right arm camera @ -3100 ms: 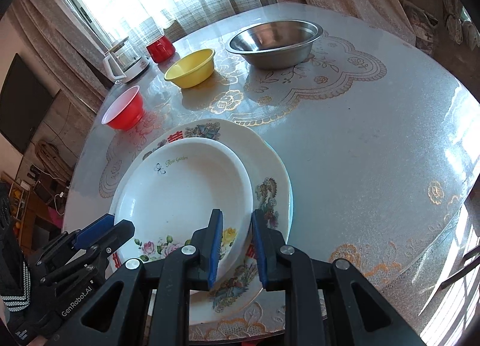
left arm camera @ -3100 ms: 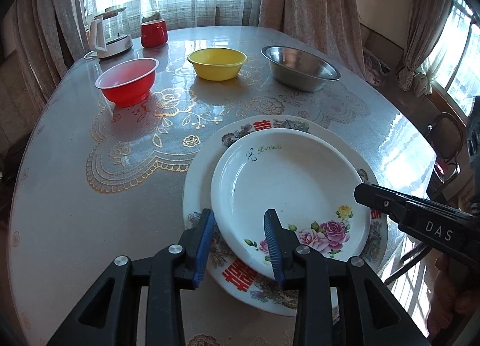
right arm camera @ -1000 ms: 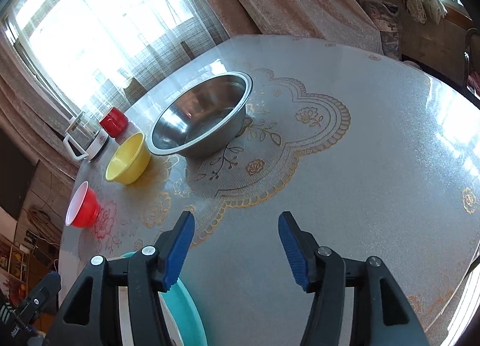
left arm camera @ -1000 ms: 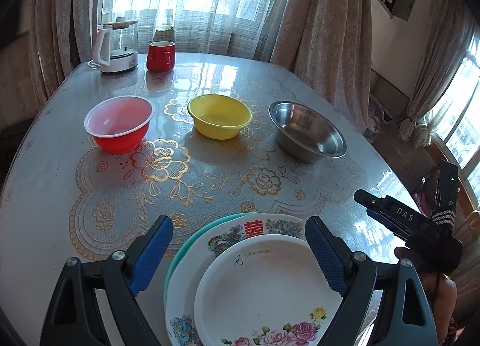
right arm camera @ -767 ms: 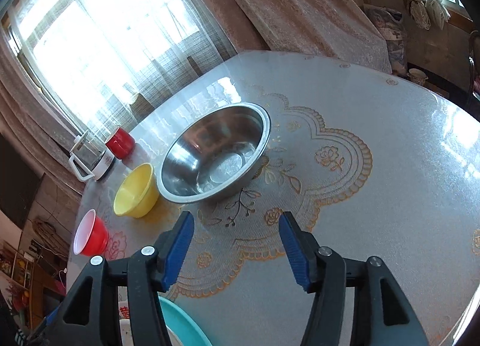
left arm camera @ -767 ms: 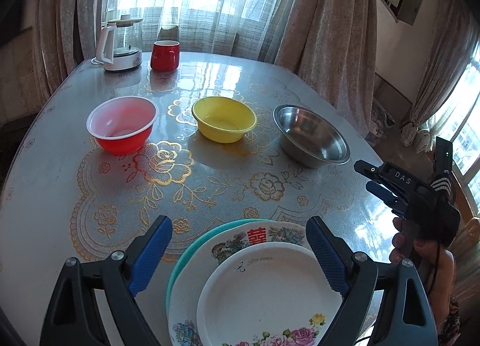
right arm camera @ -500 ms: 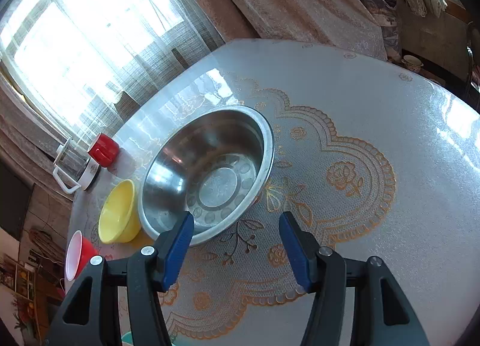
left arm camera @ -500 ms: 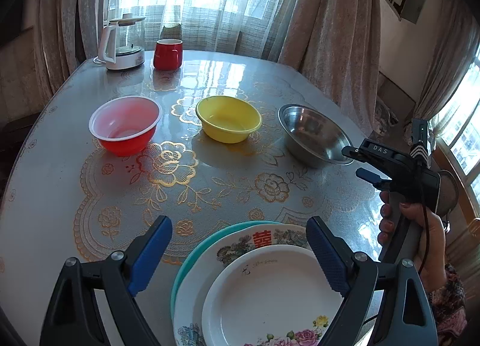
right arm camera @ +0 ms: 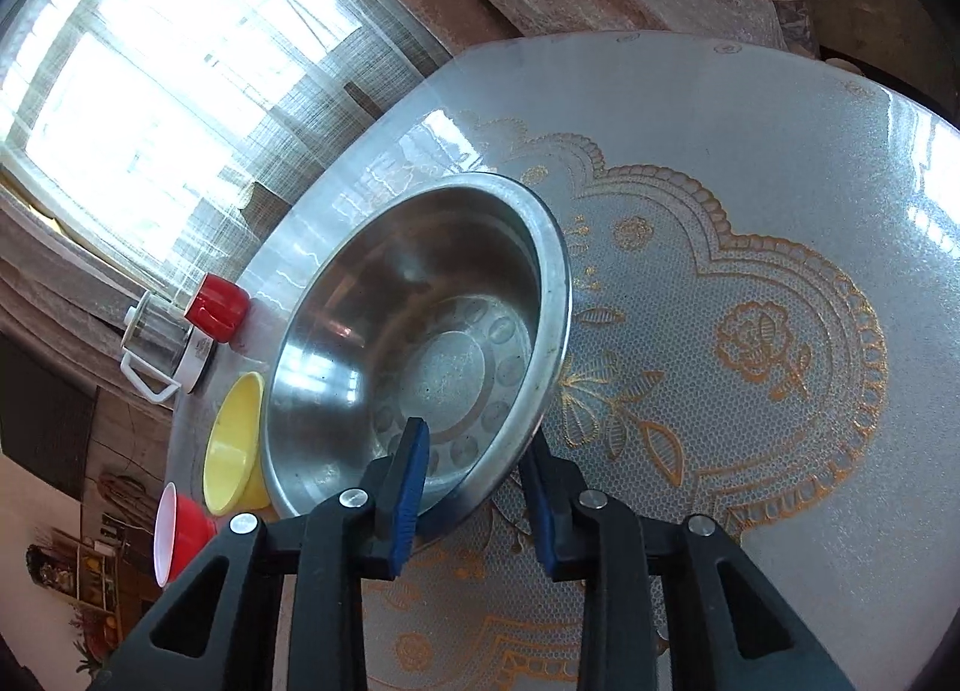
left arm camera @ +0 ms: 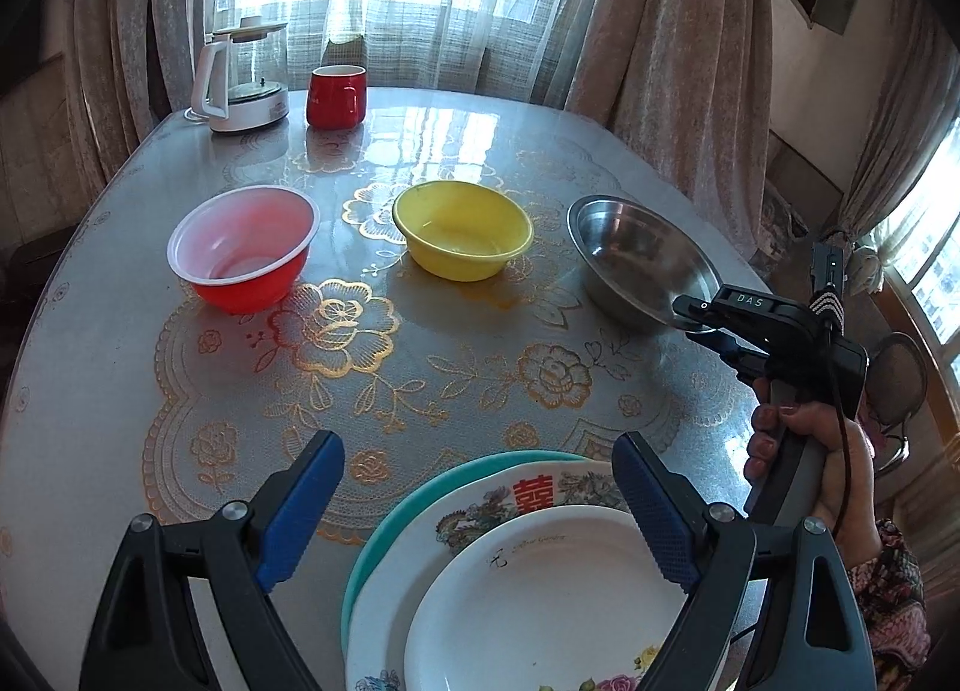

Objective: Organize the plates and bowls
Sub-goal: 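Close the right gripper on the steel bowl rim while the left gripper grasps the opposite rim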

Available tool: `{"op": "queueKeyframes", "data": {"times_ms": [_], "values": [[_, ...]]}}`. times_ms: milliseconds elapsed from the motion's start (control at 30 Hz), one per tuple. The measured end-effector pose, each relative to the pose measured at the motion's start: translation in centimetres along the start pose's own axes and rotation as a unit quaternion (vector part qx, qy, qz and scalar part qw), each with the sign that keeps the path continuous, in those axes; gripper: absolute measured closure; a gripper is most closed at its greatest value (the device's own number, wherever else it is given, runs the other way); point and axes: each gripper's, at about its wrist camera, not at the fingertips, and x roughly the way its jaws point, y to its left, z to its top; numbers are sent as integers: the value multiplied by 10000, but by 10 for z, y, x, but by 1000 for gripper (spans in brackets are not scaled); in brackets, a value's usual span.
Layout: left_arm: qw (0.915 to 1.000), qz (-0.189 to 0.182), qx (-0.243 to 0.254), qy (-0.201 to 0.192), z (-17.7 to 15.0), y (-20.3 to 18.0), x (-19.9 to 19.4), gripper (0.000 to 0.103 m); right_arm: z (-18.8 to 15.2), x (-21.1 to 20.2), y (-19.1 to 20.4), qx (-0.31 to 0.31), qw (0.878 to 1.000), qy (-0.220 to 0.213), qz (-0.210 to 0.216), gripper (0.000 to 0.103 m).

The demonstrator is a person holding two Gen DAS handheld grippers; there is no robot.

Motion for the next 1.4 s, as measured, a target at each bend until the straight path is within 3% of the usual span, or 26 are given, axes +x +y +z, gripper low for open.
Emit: {"op": "queueKeyframes", "data": {"times_ms": [267,533,800,967,1300,1400], "values": [[10000,-50,25,21,9,-10,6,12,-15,-12,-10,11,9999,-13,149,84],[9995,-166,-8,277,26,-27,29,12,-36,-36,-14,-63,9995,-161,257,84],[9989,128,182,414,51,-43,62,12,-55,-51,-15,-287,9987,-393,176,83],[9983,129,216,516,63,-51,79,12,-60,-53,-7,-595,9962,-638,76,83],[9943,52,249,1037,71,-61,122,13,-67,-55,-9,-951,9911,-935,-25,82],[9923,41,168,1224,72,-61,133,20,-66,-55,-10,-915,9914,-931,-12,82]]}}
